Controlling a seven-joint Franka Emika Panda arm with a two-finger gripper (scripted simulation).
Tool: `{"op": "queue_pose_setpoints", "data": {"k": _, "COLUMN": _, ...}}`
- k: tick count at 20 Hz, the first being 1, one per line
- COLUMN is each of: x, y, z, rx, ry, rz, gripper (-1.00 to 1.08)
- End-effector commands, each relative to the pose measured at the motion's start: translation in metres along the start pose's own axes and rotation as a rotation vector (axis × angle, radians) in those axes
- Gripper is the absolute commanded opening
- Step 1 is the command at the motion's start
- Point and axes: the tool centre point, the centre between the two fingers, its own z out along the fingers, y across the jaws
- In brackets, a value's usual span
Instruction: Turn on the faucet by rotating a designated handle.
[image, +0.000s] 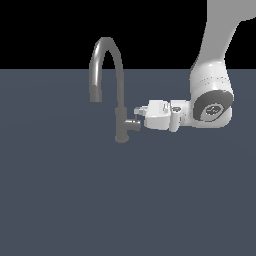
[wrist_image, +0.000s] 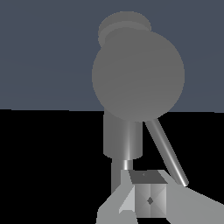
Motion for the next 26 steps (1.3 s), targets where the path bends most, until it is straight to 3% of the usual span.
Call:
{"op": "queue_pose_setpoints", "data": {"k": 1, "x": 0.002, "y": 0.013, "z": 0.0, "rx": -0.007, "ry": -0.004, "rz": 0.01, "gripper": -1.0}}
{"op": "queue_pose_setpoints", "data": {"k": 3, "x": -0.001, "y": 0.005, "z": 0.0, "rx": -0.002, "ry": -0.001, "rz": -0.001, "gripper": -1.0}}
{"op": "queue_pose_setpoints", "data": {"k": 11, "x": 0.018, "y": 0.038, "z": 0.0, "rx": -0.007, "ry": -0.003, "rz": 0.009, "gripper": -1.0}}
{"op": "queue_pose_setpoints", "data": {"k": 13, "x": 0.007, "y": 0.028, "z": 0.0, "rx": -0.002, "ry": -0.003, "rz": -0.013, "gripper": -1.0}}
{"op": "queue_pose_setpoints", "data": {"k": 20, "x": 0.049, "y": 0.057, "z": 0.0, "rx": -0.007, "ry": -0.004, "rz": 0.01, "gripper": -1.0}}
{"op": "queue_pose_setpoints", "data": {"k": 21, "x": 0.049, "y": 0.057, "z": 0.0, "rx": -0.007, "ry": -0.004, "rz": 0.01, "gripper": -1.0}}
{"op": "queue_pose_setpoints", "data": {"k": 22, "x": 0.027, "y": 0.044, "z": 0.0, "rx": -0.006, "ry": -0.01, "rz": -0.027, "gripper": -1.0}}
{"op": "queue_pose_setpoints", "data": {"k": 26, "x": 0.053, "y": 0.049, "z": 0.0, "rx": -0.007, "ry": -0.007, "rz": -0.01, "gripper": -1.0}}
